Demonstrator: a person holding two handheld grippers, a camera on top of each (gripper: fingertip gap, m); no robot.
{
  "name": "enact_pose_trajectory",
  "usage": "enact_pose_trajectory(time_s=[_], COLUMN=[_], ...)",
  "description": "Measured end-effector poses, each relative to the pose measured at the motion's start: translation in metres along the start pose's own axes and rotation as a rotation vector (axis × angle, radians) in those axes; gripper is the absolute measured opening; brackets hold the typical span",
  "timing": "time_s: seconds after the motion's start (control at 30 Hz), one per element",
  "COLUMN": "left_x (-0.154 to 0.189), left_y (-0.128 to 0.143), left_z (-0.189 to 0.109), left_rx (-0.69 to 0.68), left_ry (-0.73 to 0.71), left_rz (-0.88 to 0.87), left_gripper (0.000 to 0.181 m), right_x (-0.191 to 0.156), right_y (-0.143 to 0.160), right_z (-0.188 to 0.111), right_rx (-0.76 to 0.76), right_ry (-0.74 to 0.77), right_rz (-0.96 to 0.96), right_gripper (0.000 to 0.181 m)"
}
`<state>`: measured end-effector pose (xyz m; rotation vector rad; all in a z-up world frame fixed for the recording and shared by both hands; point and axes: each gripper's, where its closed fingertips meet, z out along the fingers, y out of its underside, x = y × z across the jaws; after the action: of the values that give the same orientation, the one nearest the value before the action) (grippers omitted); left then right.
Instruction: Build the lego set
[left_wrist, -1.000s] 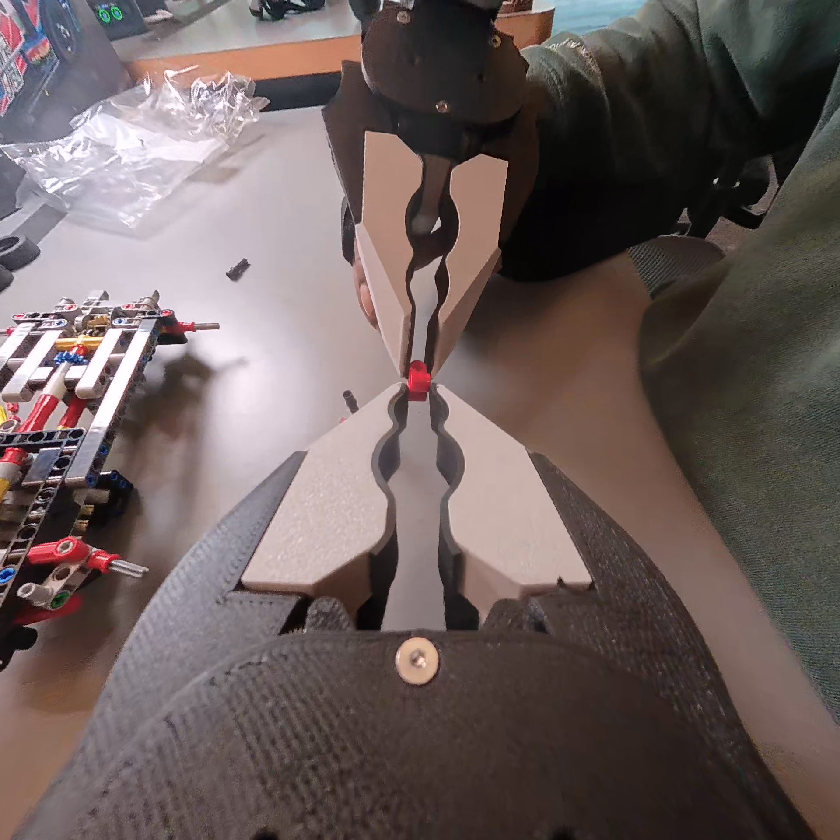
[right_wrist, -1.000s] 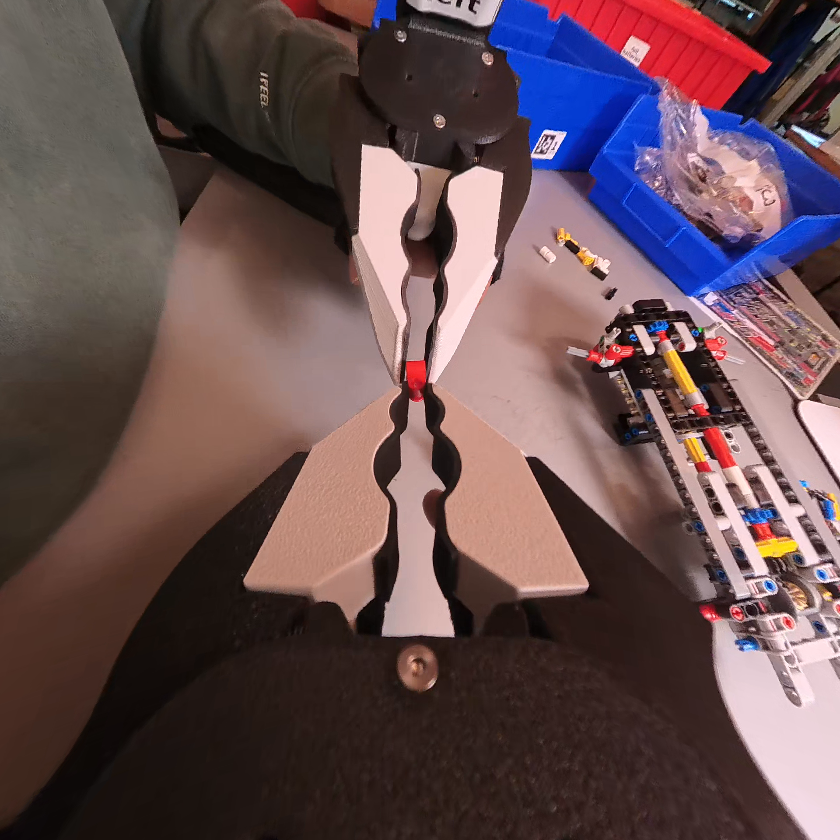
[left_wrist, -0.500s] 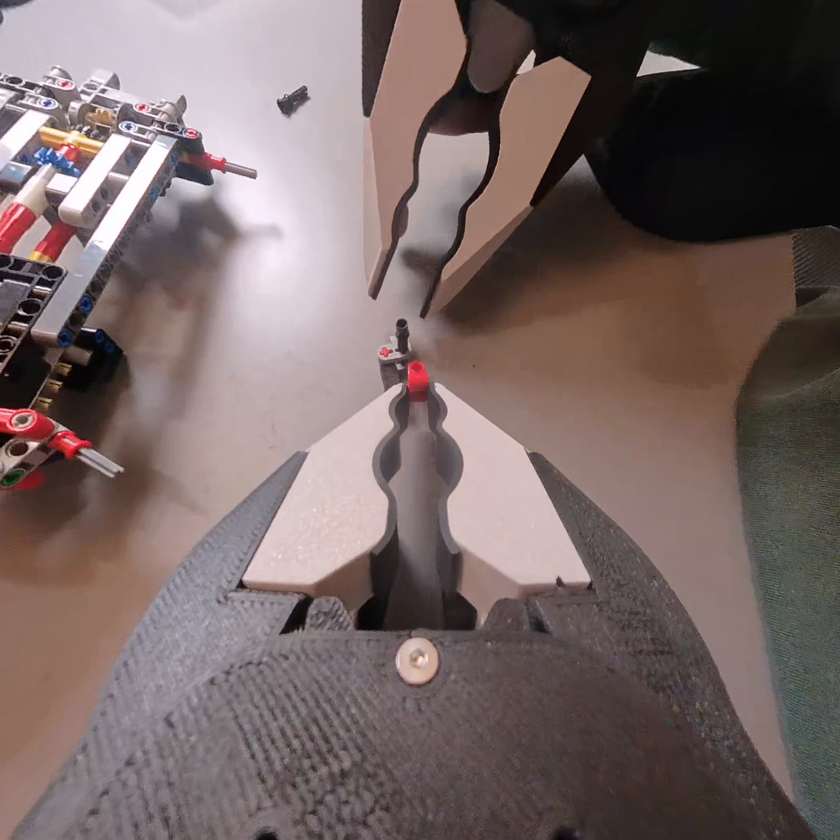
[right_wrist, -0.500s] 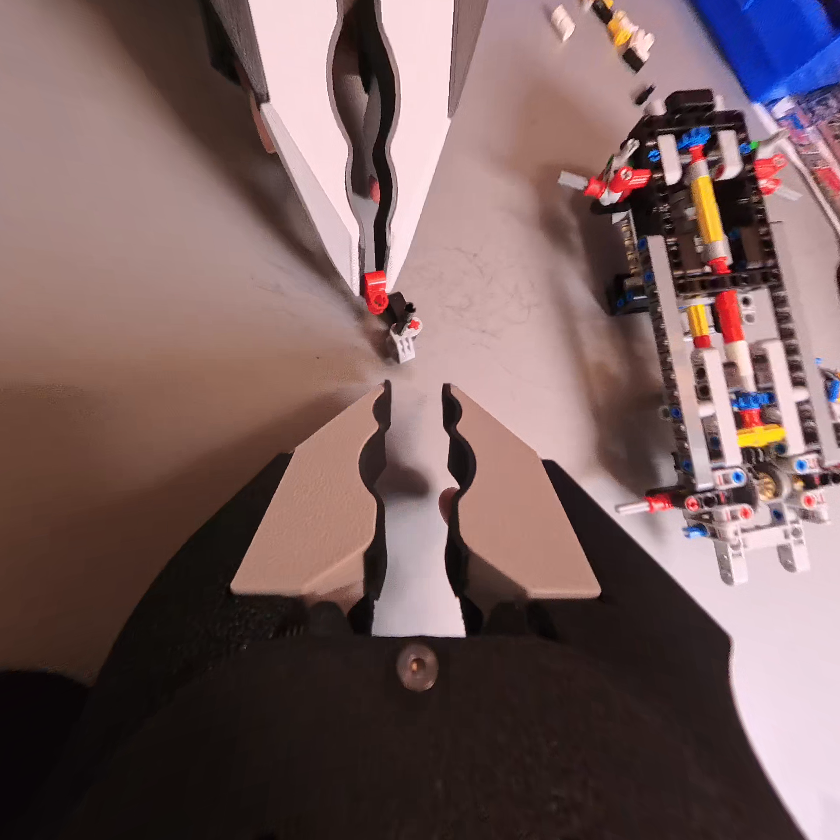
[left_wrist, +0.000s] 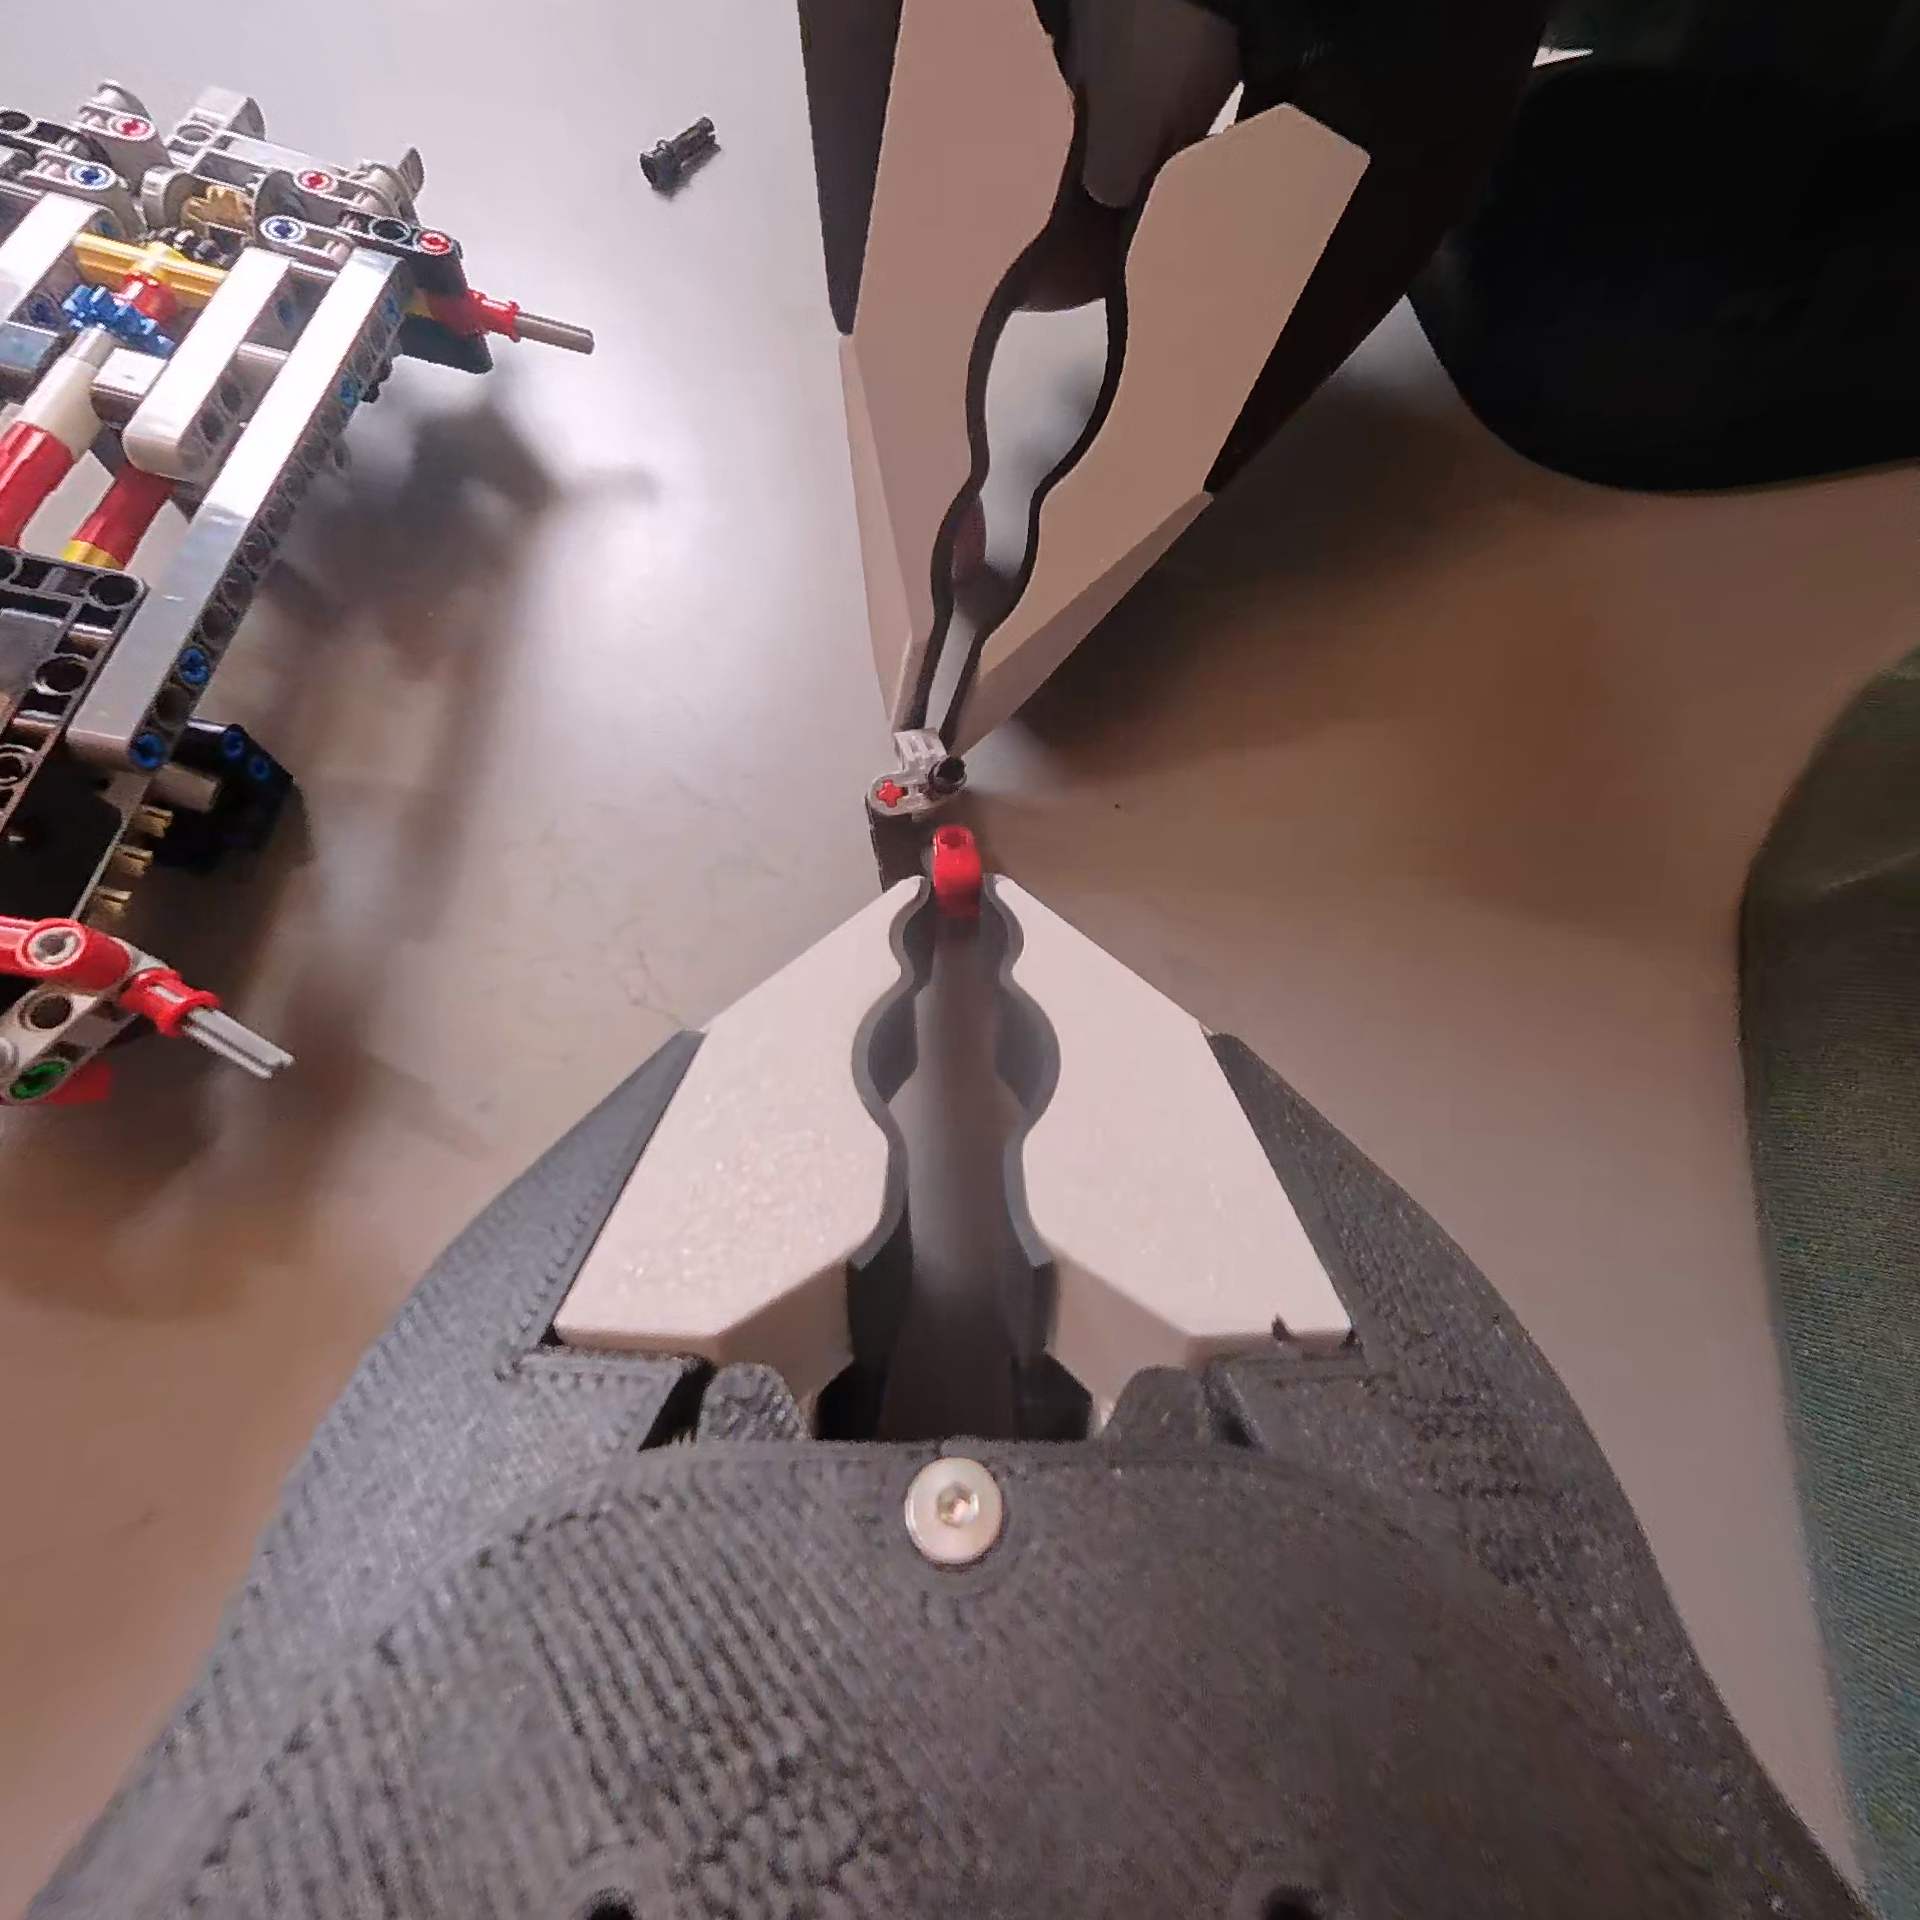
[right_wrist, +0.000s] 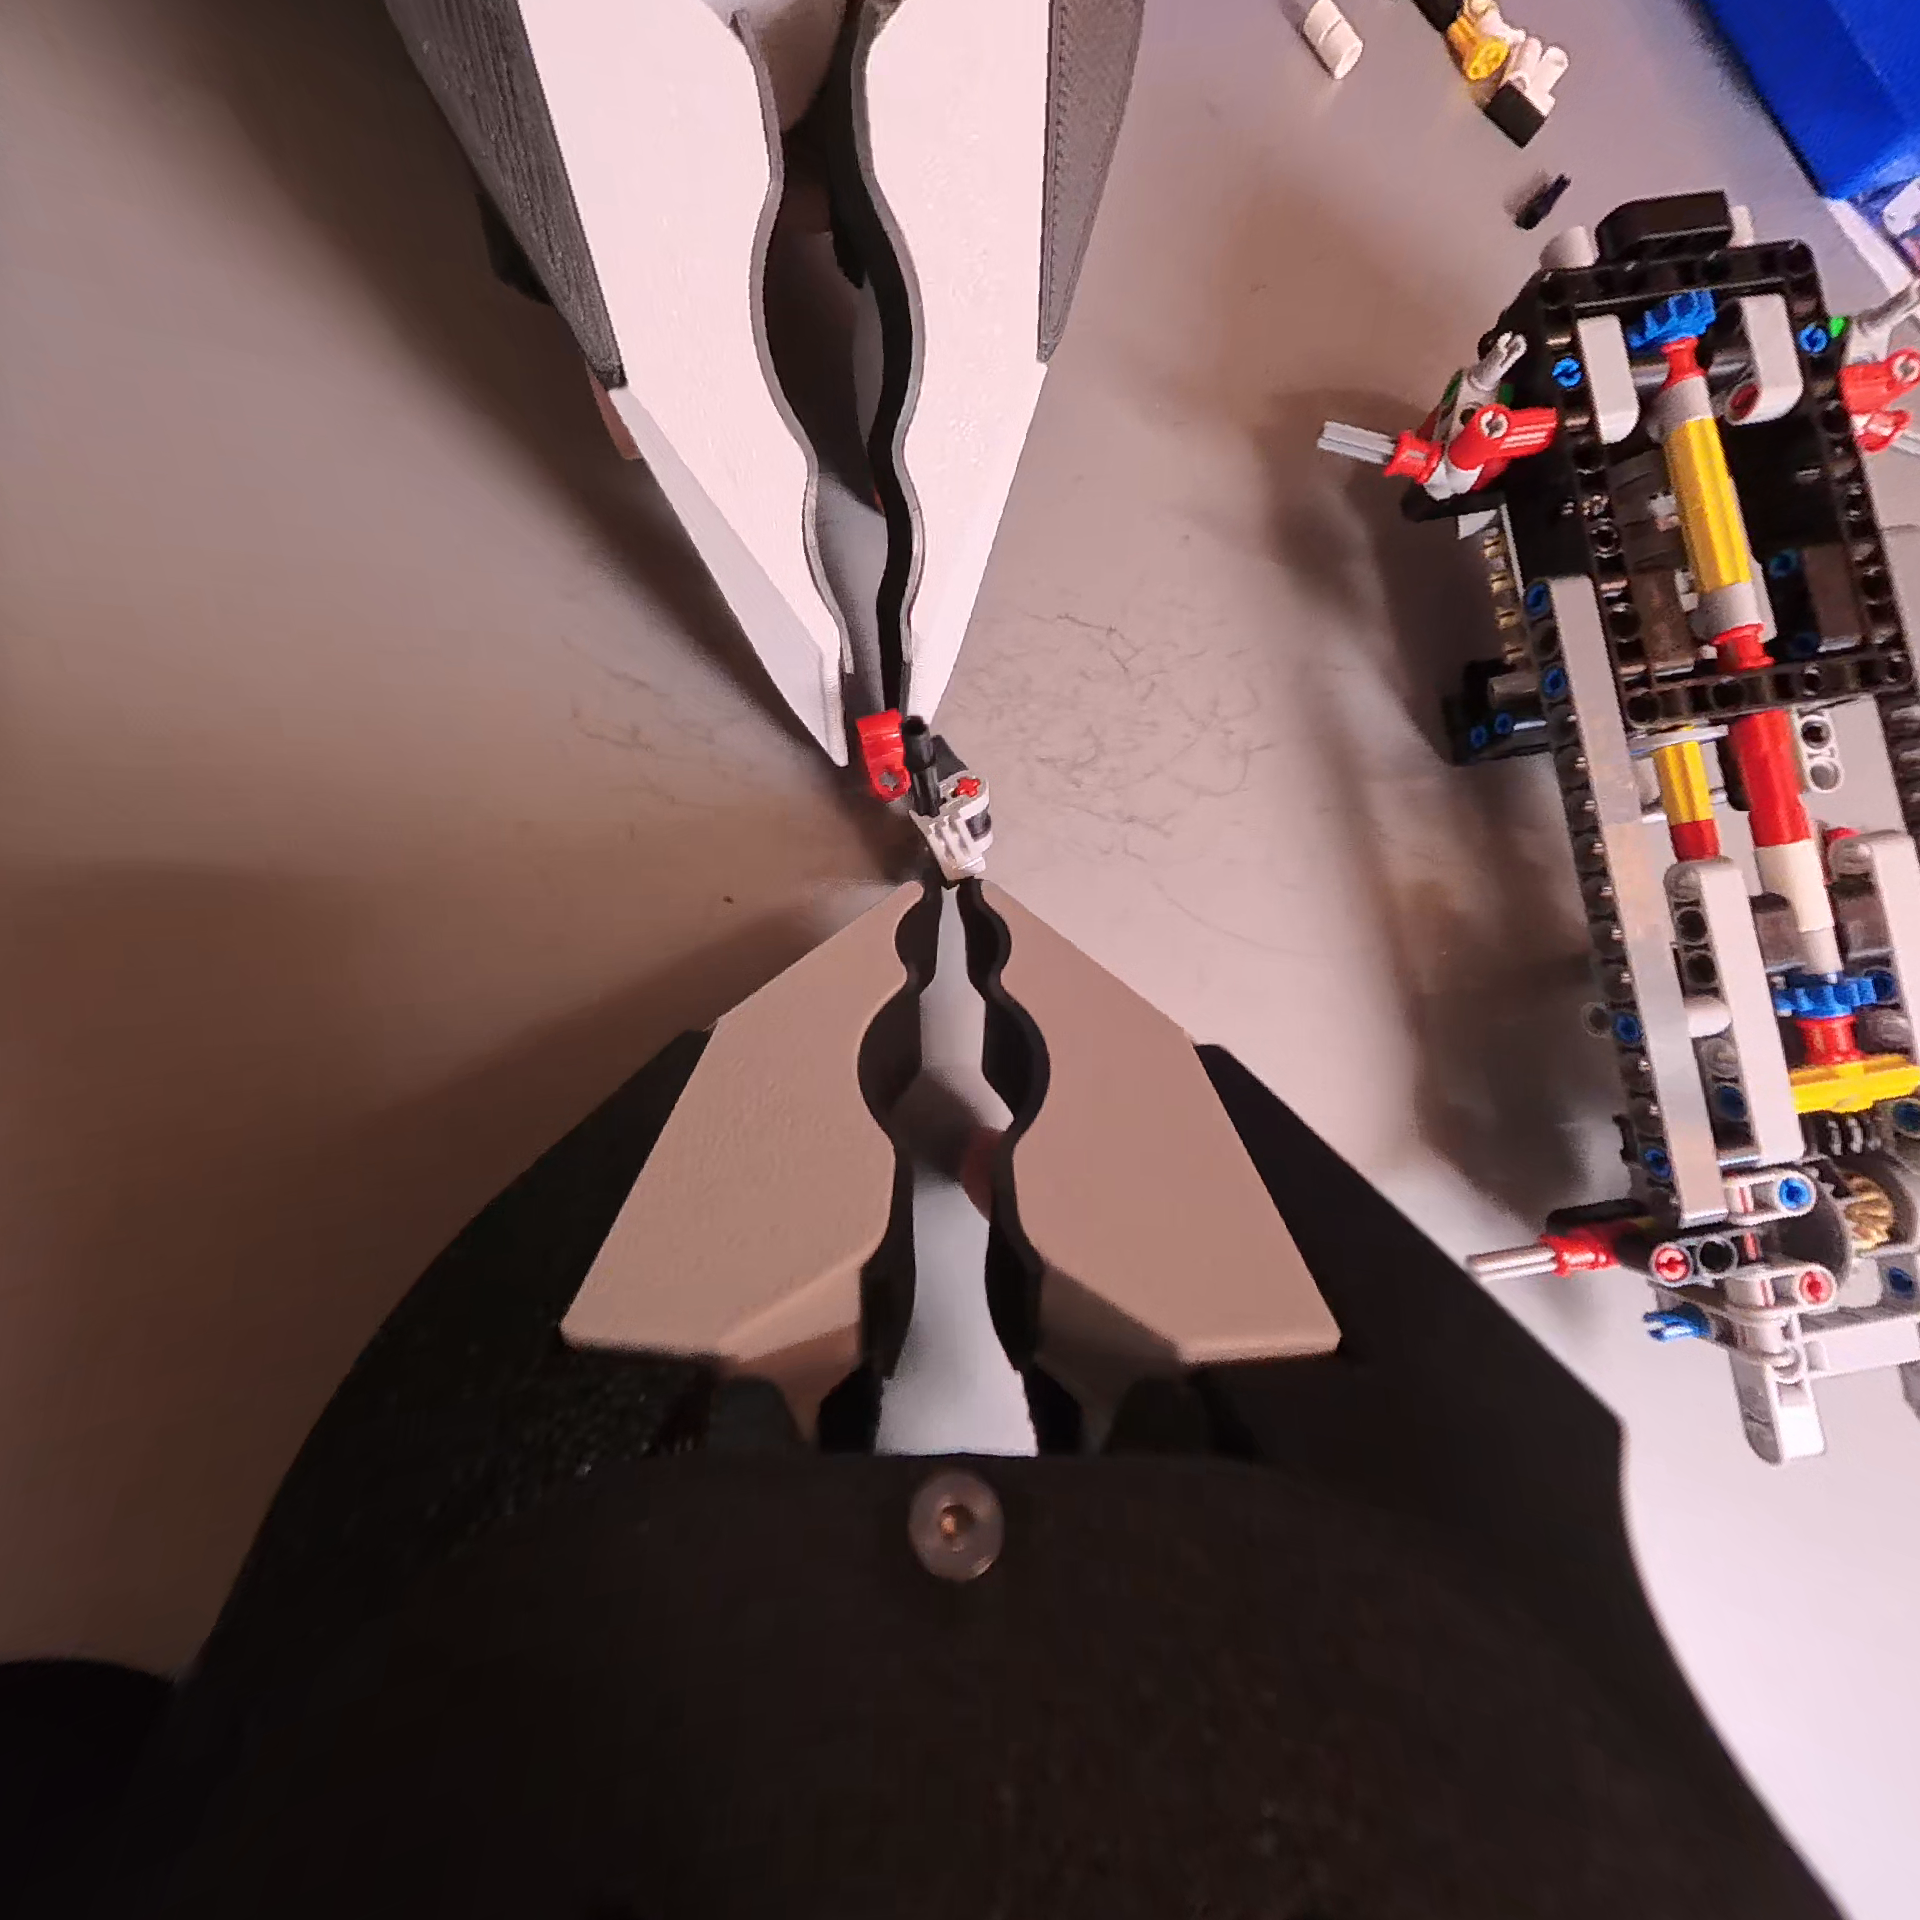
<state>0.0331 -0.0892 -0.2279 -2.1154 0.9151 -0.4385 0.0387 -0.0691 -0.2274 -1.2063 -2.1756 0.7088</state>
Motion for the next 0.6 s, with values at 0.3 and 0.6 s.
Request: enact_pose_trajectory(time_s=[0.3,0.6], left_x=[-0.0014,-0.0024], left_y=[0.0013,0.0020], left_z=[0.0020,0.0032], left_rx=[-0.012,-0.010], left_ry=[-0.010,-0.014], left_rz=[0.032,0.080], left_gripper=[0.006,0.006], right_x=[-0.0017,-0.0015], right_y=[0.0040,0.0012], right_z=[-0.0037,0.0016], right_rx=[-0.069,-0.055], right_ry=[0.014,0.004], right_rz=[-0.073,-0.050], right_gripper=[0.012,0.006])
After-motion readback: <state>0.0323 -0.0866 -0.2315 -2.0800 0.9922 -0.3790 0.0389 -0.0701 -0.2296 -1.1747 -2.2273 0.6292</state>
